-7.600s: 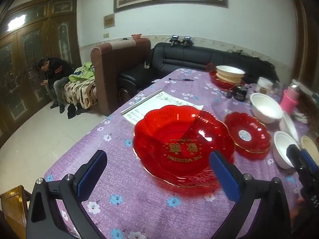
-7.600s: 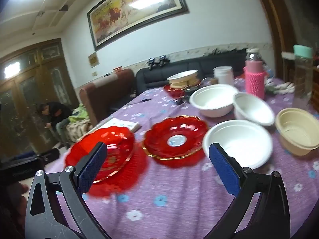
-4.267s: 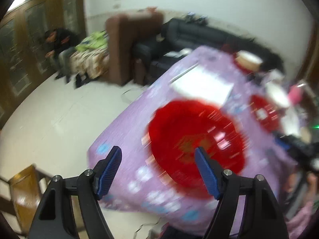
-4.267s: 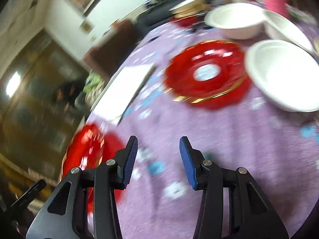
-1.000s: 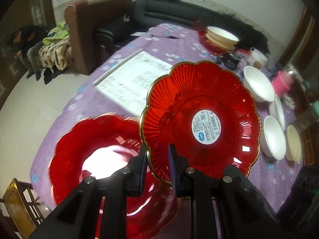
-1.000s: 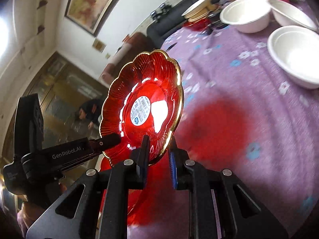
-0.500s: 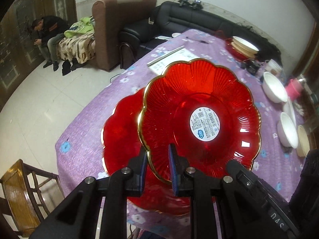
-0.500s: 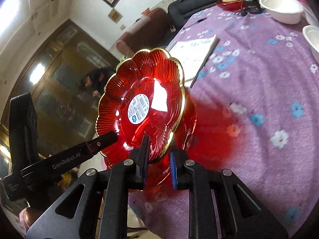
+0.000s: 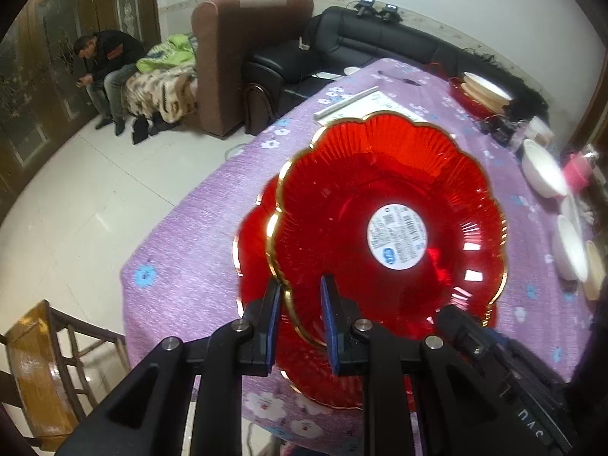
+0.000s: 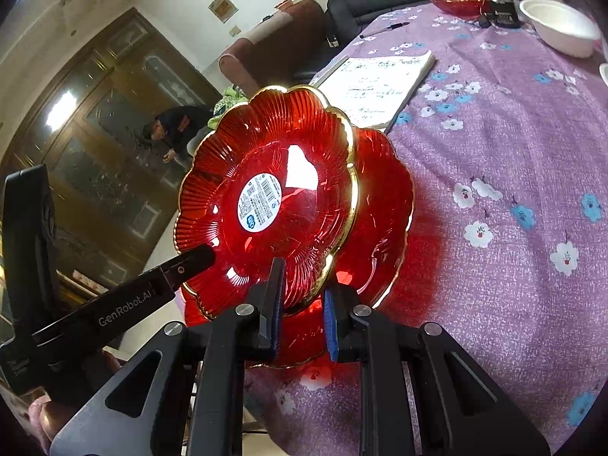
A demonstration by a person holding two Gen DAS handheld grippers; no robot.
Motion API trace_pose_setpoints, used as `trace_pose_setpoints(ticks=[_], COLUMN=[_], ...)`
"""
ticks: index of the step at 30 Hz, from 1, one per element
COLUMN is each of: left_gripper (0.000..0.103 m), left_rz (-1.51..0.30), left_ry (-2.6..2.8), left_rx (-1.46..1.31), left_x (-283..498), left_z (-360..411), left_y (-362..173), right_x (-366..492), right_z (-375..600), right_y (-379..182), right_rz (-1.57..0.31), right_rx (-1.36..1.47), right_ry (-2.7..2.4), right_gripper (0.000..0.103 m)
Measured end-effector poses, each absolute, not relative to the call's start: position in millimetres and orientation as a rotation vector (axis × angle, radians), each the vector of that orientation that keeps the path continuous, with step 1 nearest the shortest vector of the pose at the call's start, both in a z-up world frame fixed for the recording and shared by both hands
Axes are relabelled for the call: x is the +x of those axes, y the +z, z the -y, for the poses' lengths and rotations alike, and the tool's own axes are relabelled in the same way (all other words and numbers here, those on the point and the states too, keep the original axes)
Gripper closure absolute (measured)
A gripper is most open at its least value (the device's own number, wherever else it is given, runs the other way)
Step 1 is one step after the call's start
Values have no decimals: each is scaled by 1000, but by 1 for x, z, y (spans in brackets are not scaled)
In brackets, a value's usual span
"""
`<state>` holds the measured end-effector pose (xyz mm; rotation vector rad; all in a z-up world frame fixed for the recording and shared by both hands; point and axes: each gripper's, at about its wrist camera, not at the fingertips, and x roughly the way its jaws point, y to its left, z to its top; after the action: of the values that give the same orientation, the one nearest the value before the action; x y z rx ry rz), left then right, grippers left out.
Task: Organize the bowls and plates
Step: 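Lift the smaller red plate and stack it onto the large red plate, then open the right tool, release the plate stack, and withdraw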
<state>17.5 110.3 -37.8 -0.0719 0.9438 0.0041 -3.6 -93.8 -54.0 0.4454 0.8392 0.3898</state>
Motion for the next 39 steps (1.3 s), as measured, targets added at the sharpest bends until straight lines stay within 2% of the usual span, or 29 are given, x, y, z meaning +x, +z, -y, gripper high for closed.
trace_pose_setpoints(ticks=[10, 30, 34, 39], left_gripper=[84, 84, 84, 84], left_rz=[-849, -829, -829, -828], left_ry=[69, 91, 93, 101], left_rx=[-6, 15, 17, 19], left_x=[15, 12, 12, 11], left_z=[-117, -114, -114, -113], left_y=[-33, -32, -31, -31], right_x=[-3, -1, -7, -19], right_z=[89, 89, 85, 92], right_y=[-50, -40, -32, -6], right_rz=[-799, -810, -784, -665], right_rx=[367, 245, 169, 84], right_ry=[334, 272, 243, 197], right_gripper=[84, 81, 70, 69])
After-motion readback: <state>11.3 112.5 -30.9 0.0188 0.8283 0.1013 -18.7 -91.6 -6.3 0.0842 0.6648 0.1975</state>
